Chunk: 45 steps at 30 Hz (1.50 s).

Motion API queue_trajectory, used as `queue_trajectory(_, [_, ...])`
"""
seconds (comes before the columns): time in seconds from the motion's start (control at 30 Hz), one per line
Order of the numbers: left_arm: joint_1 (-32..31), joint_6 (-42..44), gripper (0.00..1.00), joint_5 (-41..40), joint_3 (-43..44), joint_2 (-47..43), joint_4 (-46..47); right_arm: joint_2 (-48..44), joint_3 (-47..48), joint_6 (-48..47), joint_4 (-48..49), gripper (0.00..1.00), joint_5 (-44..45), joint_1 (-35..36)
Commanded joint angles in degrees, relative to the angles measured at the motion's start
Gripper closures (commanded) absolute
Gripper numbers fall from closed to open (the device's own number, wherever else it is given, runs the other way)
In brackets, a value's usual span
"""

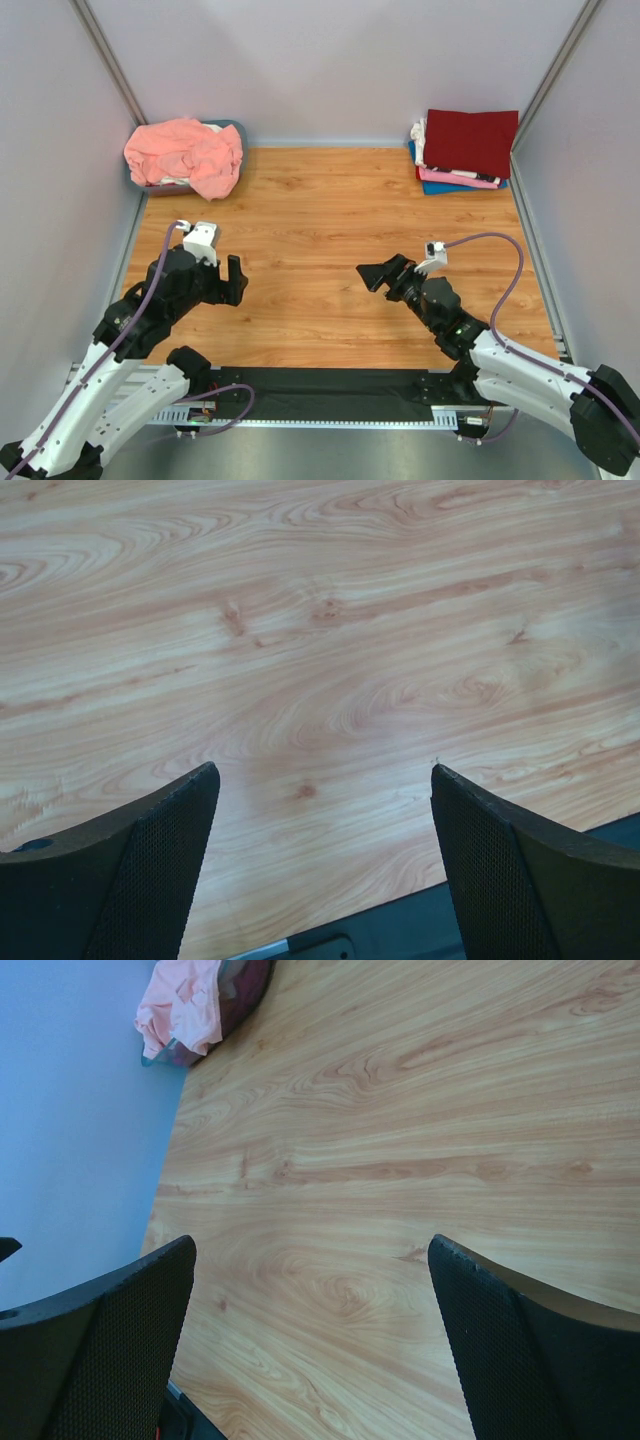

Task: Fold and stack the t-shirts
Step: Grab the tshirt from the pile

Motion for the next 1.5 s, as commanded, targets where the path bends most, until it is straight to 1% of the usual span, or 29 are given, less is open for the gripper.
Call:
queue_trajectory(0.0, [-0.3,-0.9,0.07,-2.0,1.6,0.7,-0.3,1.7,4.8,-0.1,-1.5,0.0,2.5,0.1])
queue_trajectory(0.07, [-0.3,-0.9,0.07,-3.0,2.0,1.0,-0.8,2.6,5.0,-0.6,-1.0,0.0,0.8,0.1])
queue_trajectory(0.1, [-0.2,-1.2,0.07,-3.6,2.2,1.1,-1.2,3.2,4.4,-1.1,1.1,0.0,0.0,0.0])
queue_trajectory(0.2, [-0.3,-1.6,0.01,-6.2,3.1,1.9,-2.0,4.3,3.0,-3.8,6.1,0.0,-5.0,0.1])
queue_trajectory(0.3, [-0.1,-1.6,0.0,-11.5,6.7,7.2,-2.8,5.9,2.8,-6.7,7.8,0.0,-9.1,0.2])
queue_trajectory(0.33, [0.5,-1.1,0.0,-12.9,10.6,12.3,-3.4,6.8,2.8,-7.7,8.5,0.0,-10.5,0.0])
queue_trajectory(0.37, [2.9,-0.4,0.0,-12.4,12.8,15.3,-3.7,7.3,2.8,-9.1,9.9,0.0,-12.6,0.0])
queue_trajectory(0.4, [4.7,0.6,0.01,-10.9,15.2,21.0,-3.7,7.8,2.8,-9.5,10.3,0.0,-14.8,0.1])
queue_trajectory(0.43, [6.2,1.3,0.03,-9.0,19.7,24.0,-3.8,8.7,2.8,-9.6,10.7,0.0,-15.6,0.1])
queue_trajectory(0.47, [7.5,1.6,0.04,-8.7,22.0,26.9,-4.4,9.3,2.8,-9.7,11.2,0.0,-16.5,-0.1])
queue_trajectory(0.5, [10.2,1.6,0.05,-8.8,26.7,32.2,-4.8,10.3,2.7,-9.3,11.6,0.0,-16.8,0.1])
queue_trajectory(0.57, [12.3,1.8,0.05,-9.9,30.8,37.5,-4.8,11.0,2.8,-9.2,11.9,0.0,-18.3,0.0])
queue_trajectory(0.6, [14.8,1.5,0.04,-10.1,32.9,42.7,-4.8,11.5,2.8,-9.1,12.0,0.0,-18.6,0.1])
queue_trajectory(0.63, [16.6,1.3,0.05,-9.7,37.1,45.5,-4.5,11.9,2.9,-9.0,12.0,0.0,-19.0,0.0])
queue_trajectory(0.67, [18.0,0.8,0.04,-9.5,39.4,48.2,-4.5,12.2,2.9,-8.7,12.0,0.0,-19.2,0.1])
queue_trajectory(0.7, [21.0,0.6,0.02,-8.9,41.7,53.6,-4.5,12.8,3.0,-8.7,12.0,0.0,-19.5,0.1])
queue_trajectory(0.73, [22.2,0.5,0.02,-7.4,45.5,56.2,-3.5,13.0,3.1,-8.8,12.3,0.0,-20.0,0.1])
queue_trajectory(0.77, [23.2,0.5,0.02,-6.2,47.1,58.8,-2.6,13.4,3.1,-8.7,12.9,0.0,-20.8,0.1])
queue_trajectory(0.8, [24.9,1.0,0.07,-5.3,50.4,63.8,-1.9,14.0,3.1,-8.6,13.2,0.0,-21.2,0.1])
queue_trajectory(0.87, [26.1,1.6,0.13,-4.8,54.6,69.3,-2.3,14.7,3.3,-8.4,13.4,0.0,-22.2,0.0])
queue_trajectory(0.9, [26.6,1.4,0.19,-4.8,59.1,74.6,-3.1,15.2,3.5,-8.5,13.4,0.0,-22.6,0.0])
queue_trajectory(1.0, [29.3,0.6,0.25,-2.0,63.9,82.2,-5.0,16.0,4.0,-8.4,13.0,0.0,-23.5,0.0])
queue_trajectory(1.07, [30.8,-0.1,0.25,0.0,63.9,84.0,-3.7,16.1,4.1,-8.4,12.9,0.0,-23.6,0.1])
queue_trajectory(1.17, [32.3,-0.1,0.16,2.9,62.0,85.3,-0.9,16.3,4.1,-8.3,13.0,0.0,-23.9,0.1])
queue_trajectory(1.2, [32.3,-0.4,0.11,3.9,60.5,85.4,0.0,16.4,4.1,-8.3,13.0,0.0,-23.8,0.1])
queue_trajectory(1.27, [34.8,-1.6,0.08,7.9,58.1,85.0,3.6,16.9,4.2,-8.4,13.3,0.0,-24.1,0.1])
queue_trajectory(1.3, [35.2,-1.6,0.05,10.2,55.3,84.3,7.5,17.1,4.4,-8.4,13.5,0.0,-24.3,0.1])
queue_trajectory(1.37, [35.7,-1.6,0.04,11.6,53.3,83.8,10.8,18.2,4.6,-8.3,14.0,0.0,-25.1,0.1])
queue_trajectory(1.47, [36.0,-1.4,0.04,11.8,53.3,85.8,13.0,19.7,5.4,-8.3,14.0,0.0,-26.5,0.0])
